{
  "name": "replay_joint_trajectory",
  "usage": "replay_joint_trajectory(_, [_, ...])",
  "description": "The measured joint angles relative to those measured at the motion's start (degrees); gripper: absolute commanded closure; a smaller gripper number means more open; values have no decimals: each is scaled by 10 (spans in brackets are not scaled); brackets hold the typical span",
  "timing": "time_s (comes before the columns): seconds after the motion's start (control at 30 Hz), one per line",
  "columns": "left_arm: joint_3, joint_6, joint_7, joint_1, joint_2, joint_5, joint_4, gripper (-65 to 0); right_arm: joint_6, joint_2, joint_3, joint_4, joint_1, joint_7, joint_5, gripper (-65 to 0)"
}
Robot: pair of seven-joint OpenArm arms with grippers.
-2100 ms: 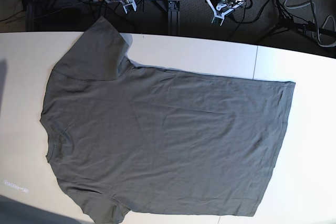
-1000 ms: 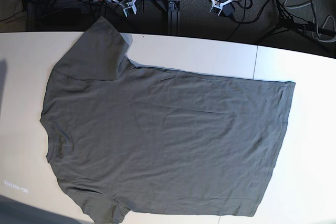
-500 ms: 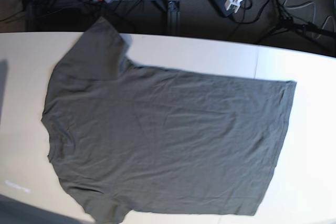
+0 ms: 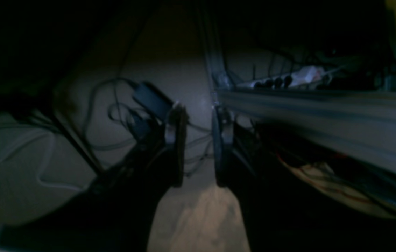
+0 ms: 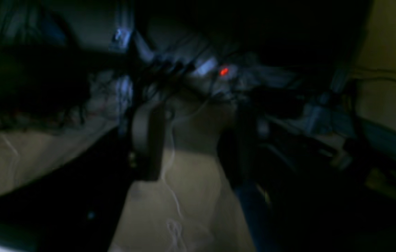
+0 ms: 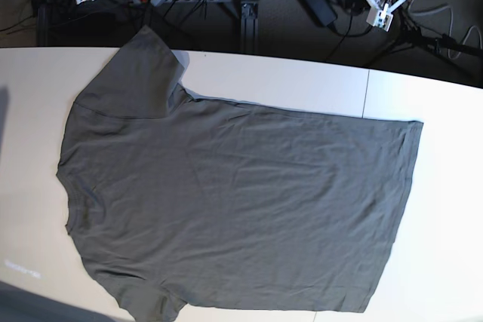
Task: Fold the T-shirt properly
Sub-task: 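Move the right gripper to the shoulder seam of the grey T-shirt and grasp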
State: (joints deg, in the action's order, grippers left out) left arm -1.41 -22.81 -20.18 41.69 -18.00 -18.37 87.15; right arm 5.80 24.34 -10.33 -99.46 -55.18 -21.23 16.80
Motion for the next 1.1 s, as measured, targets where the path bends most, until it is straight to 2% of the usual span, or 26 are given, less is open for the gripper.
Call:
replay_joint_trajectory(0.13, [-28, 0, -3, 31, 1, 5, 60, -165, 18, 0, -81, -79, -9, -44, 97, -324])
replay_joint_trajectory(0.2, [-36, 0, 0, 34, 0, 7, 78, -165, 24, -1, -119, -95, -9, -50, 144, -324])
replay_joint_trajectory(0.37, [-38, 0, 0, 42, 0, 8, 84, -165, 54, 0, -173, -100, 29, -63, 215, -326])
replay_joint_trajectory(0.57, [-38, 0, -6, 43, 2, 7, 85, -165, 80, -4, -172, -85, 104, -66, 227, -326])
replay_joint_trajectory(0.77, [-38, 0, -41, 43, 2, 8, 85, -165, 82, -4, -168, -25, 154, -67, 229, -326])
replay_joint_trajectory(1.1, [-38, 0, -45, 43, 0, 7, 85, -165, 110, -23, -99, 77, 212, -43, 265, -326])
